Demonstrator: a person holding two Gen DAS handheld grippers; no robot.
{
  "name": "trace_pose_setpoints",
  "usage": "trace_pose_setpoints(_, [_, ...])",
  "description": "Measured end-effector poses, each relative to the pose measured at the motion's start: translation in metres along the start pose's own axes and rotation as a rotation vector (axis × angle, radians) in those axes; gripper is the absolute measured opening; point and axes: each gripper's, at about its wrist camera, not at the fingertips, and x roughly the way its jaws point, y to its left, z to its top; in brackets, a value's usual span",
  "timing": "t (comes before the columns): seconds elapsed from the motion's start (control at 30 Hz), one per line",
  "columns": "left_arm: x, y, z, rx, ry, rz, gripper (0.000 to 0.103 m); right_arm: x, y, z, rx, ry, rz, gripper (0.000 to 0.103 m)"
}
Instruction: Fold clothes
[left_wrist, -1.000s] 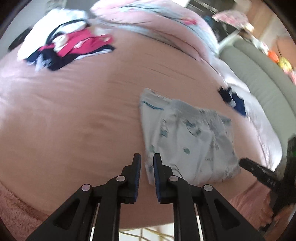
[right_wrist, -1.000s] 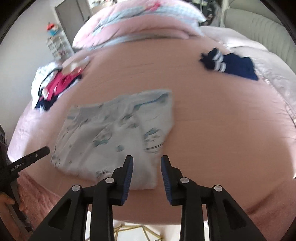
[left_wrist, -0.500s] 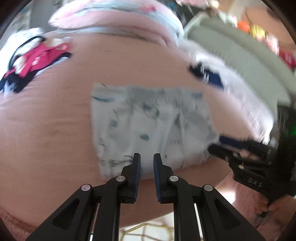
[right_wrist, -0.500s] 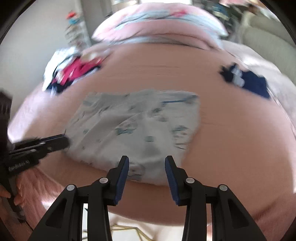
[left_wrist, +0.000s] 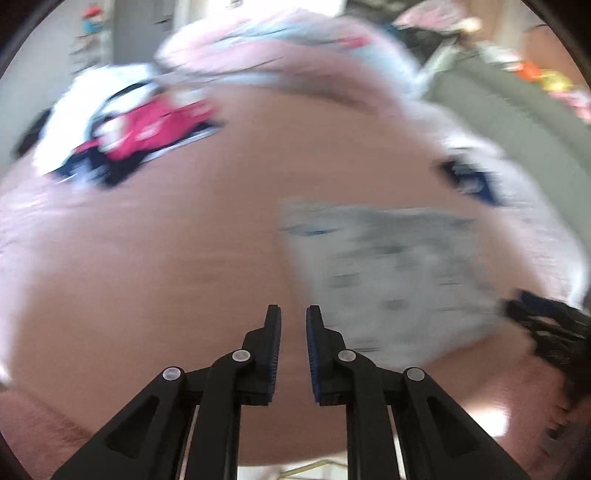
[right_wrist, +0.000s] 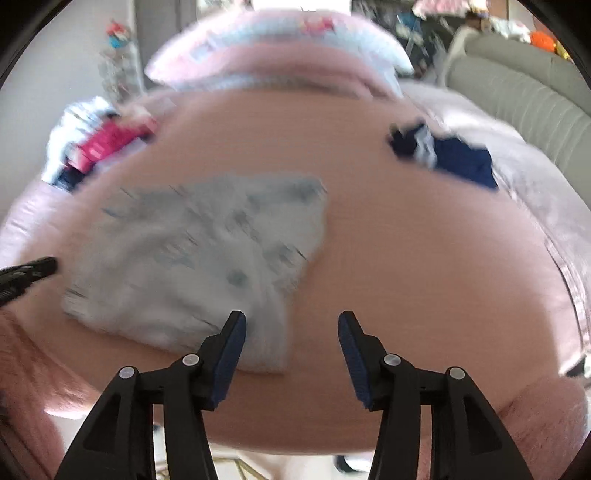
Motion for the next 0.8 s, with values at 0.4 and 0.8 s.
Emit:
trace_pose_setpoints(0.4, [0.024,0.01,-0.008,0.038,0.143,0.197,0.03,0.02,-0.025,-0.014,0.055,0.155,-0.012,0.051])
trace_pose_setpoints(0.8, [0.082,-0.035,0.015,0.223,0.167,-0.019,0.028,0.068,0.048,0.039,-0.273,0.136,0.129,0.049])
